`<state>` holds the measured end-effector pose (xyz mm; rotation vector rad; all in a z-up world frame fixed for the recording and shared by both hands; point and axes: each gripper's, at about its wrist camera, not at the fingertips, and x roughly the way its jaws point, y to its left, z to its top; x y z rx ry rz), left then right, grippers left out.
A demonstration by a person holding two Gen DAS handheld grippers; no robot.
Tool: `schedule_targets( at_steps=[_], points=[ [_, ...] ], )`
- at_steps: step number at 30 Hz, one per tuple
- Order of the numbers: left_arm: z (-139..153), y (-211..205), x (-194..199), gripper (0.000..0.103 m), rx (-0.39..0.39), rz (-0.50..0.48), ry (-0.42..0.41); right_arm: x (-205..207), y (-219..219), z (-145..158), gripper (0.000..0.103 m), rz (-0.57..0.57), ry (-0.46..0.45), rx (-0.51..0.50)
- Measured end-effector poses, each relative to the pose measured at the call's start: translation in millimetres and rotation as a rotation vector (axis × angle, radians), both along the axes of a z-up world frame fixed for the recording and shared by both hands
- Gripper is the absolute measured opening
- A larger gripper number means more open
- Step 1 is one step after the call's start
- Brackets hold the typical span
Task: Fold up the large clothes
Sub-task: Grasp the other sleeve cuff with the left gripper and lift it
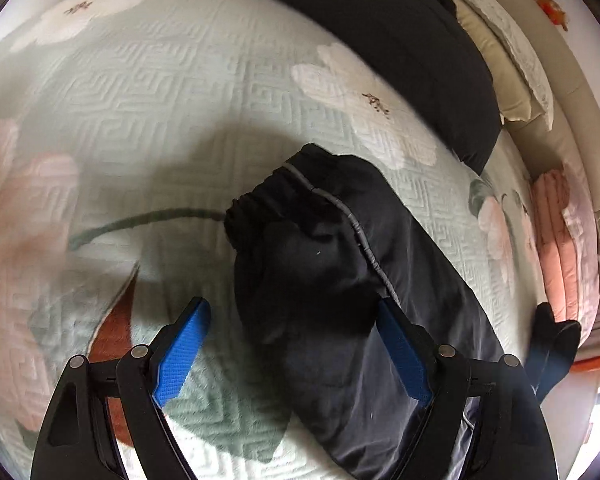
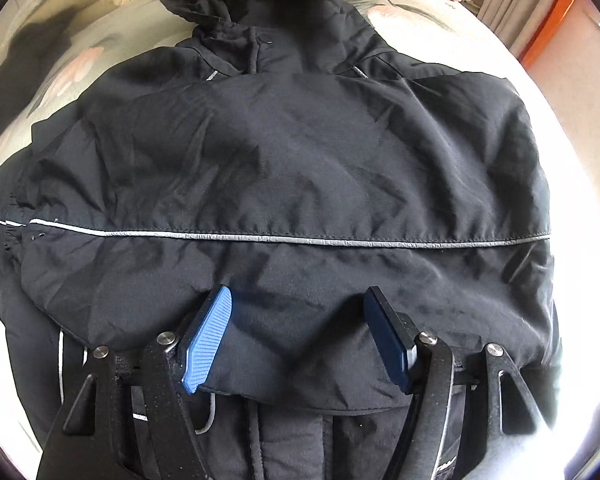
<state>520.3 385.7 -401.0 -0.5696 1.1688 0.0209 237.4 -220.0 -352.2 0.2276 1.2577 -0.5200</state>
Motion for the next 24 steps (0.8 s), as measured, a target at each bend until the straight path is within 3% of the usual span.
schedule_targets(
  at_steps=[4, 6, 12, 16, 18, 24],
  points=[
    [8.3, -12.5, 3.3, 0.028, 0.012, -0.054, -0.039, 6.5, 6.1, -8.7, 0.071, 0.005, -0.001, -0.002],
    [22.7, -24.1, 0.3, 0.019, 0.061, -0.089, -0.084, 10.4, 3.3, -10.0, 0.072, 0.007, -0.002, -0.002],
    [88.9, -75.7, -32.2, 0.016, 0.138, -0.209, -0.275, 2.4, -0.1, -7.7, 0.072, 0.008, -0.011, 0.0],
    [122.9, -129.3, -62.0, 0.015, 0.094, -0.336, -0.363, 4.1, 0.1, -10.0, 0.072, 0.003, -0.014, -0.003],
    [131.9, -158.5, -79.3, 0.015, 0.028, -0.407, -0.392, 3.6, -0.4, -8.3, 0.072, 0.003, -0.02, 0.0],
    [128.2, -269.9, -128.1, 0.015, -0.014, -0.649, -0.415, 0.3, -1.5, -8.2, 0.071, 0.01, -0.037, 0.007]
  ],
)
